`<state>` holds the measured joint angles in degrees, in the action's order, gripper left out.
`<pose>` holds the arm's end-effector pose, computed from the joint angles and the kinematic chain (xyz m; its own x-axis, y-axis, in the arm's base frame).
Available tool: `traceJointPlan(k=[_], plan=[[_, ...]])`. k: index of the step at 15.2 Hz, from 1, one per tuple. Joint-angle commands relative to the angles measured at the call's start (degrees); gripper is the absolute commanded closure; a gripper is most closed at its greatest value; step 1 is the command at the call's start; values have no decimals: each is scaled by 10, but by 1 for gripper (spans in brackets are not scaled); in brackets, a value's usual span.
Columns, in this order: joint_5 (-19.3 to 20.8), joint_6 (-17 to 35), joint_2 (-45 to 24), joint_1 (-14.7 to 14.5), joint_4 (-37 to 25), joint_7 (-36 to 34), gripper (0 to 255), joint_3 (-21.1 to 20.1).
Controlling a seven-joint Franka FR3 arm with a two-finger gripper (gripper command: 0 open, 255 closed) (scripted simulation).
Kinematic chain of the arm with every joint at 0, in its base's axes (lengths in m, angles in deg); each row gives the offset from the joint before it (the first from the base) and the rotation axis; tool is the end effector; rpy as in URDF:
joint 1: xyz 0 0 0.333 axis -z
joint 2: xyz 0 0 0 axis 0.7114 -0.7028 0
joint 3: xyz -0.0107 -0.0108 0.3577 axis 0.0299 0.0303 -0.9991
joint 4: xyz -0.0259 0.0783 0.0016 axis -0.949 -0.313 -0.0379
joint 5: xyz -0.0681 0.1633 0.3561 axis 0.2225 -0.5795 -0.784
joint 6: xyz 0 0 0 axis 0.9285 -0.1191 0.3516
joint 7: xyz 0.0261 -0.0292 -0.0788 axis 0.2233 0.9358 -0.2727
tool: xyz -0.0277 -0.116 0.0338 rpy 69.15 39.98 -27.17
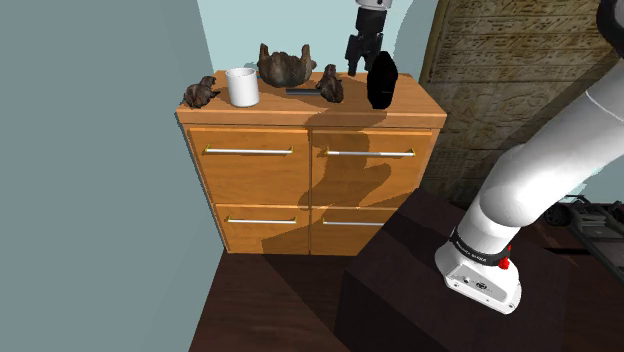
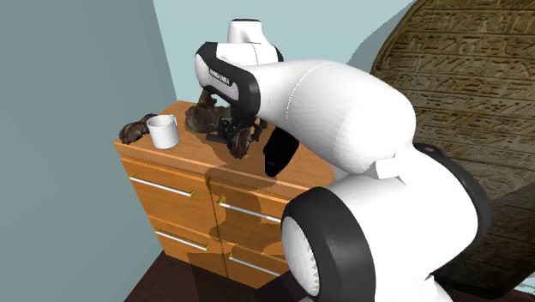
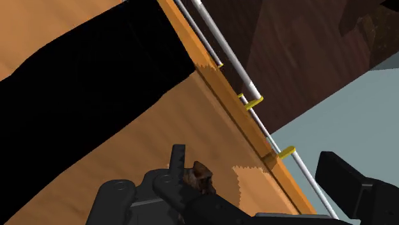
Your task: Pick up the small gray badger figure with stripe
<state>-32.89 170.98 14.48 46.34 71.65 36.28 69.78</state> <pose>0.4588 -0.0675 0.6336 0.9977 0.0301 0.0609 0.0337 -0.9977 -0.0583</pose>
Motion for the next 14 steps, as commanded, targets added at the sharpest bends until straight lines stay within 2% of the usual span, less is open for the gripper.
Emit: traceJointPlan(k=[1, 8, 14], plan=[[-4, 8, -44, 4, -39, 4, 0, 9], [-29, 1, -199, 21, -207, 10, 0, 33], [-63, -43, -354, 51, -410, 12, 0, 47]])
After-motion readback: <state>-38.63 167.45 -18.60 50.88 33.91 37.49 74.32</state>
